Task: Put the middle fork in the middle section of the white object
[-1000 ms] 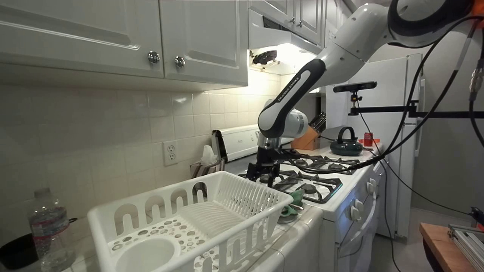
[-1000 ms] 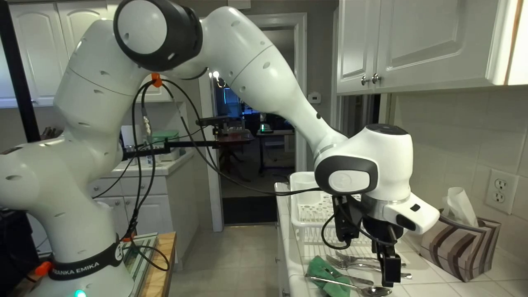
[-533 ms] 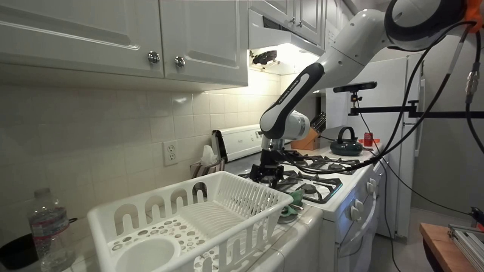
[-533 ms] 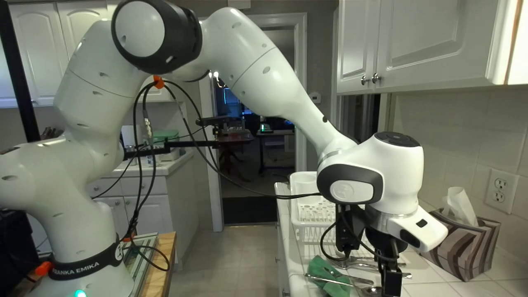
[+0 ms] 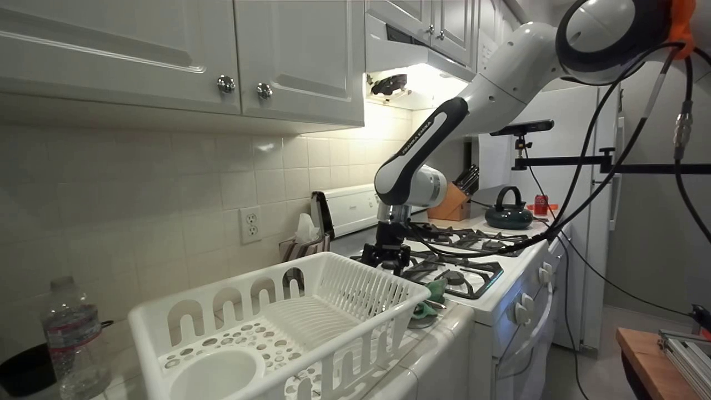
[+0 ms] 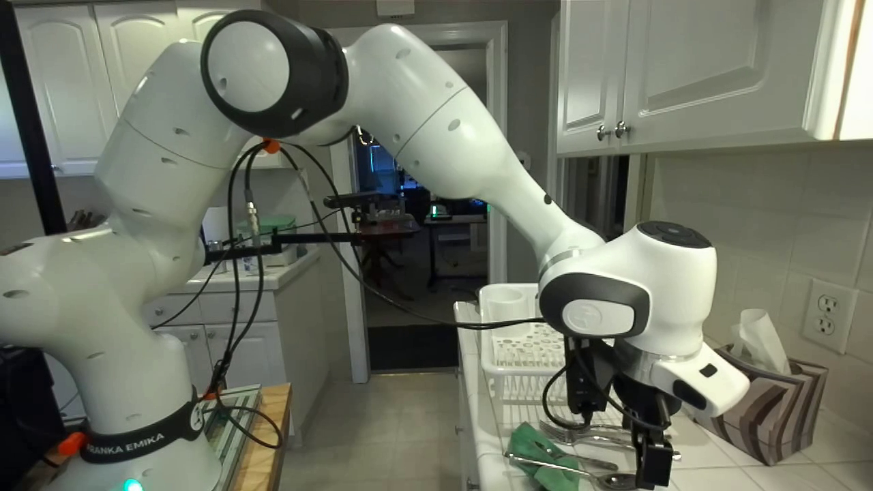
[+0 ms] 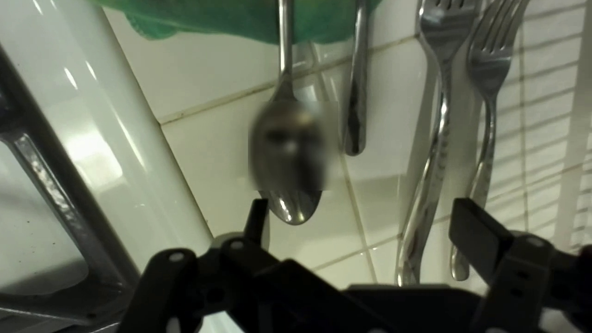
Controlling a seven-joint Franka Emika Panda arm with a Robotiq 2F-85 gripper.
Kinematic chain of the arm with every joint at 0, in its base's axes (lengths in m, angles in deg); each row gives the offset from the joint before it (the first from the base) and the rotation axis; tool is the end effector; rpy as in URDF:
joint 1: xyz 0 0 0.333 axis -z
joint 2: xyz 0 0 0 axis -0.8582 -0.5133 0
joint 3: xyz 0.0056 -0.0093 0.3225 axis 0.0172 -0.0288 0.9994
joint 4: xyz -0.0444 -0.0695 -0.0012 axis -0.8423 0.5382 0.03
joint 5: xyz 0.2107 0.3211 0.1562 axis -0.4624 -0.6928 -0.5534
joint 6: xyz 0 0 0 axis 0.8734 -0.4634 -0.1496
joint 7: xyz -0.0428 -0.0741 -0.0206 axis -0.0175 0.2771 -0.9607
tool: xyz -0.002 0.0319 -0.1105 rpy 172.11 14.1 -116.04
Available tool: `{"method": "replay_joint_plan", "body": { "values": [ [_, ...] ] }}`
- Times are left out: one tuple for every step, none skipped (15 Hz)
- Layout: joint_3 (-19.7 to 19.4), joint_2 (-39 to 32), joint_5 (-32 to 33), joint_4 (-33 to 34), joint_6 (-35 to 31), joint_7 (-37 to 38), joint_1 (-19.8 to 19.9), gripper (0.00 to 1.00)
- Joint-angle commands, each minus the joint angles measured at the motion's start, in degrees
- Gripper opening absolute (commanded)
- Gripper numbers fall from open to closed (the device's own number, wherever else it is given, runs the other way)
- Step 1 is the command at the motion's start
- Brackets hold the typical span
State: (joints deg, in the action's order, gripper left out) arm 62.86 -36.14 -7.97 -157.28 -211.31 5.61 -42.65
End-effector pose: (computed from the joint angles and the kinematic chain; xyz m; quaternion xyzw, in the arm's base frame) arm 0.6616 -0.2019 0.1796 -0.9592 0.2669 -0.0425 0.0830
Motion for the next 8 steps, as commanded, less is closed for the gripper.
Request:
{"method": "replay_joint_plan", "body": {
  "values": [
    [-1.07, -2.22, 0.22, 4.59, 3.83, 0.23, -0.71, 1.0],
    [-1.27, -2.53, 0.38, 5.21, 4.29, 0.23, -0.83, 1.0],
    [-1.51, -2.79, 0.65, 5.49, 4.1, 0.17, -1.08, 1.0],
    [-1.8, -2.96, 1.13, 5.57, 3.54, 0.04, -1.42, 1.0],
    [-1.83, -3.13, 1.45, 5.66, 3.18, -0.46, -1.54, 1.0],
    [-2.07, -3.31, 2.02, 5.65, 2.58, -0.61, -1.91, 1.0],
    [-2.48, -3.5, 2.93, 5.53, 1.83, -0.72, -2.52, 1.0],
    [-2.79, -3.54, 3.73, 5.31, 1.05, -0.89, -3.05, 1.0]
  ]
}}
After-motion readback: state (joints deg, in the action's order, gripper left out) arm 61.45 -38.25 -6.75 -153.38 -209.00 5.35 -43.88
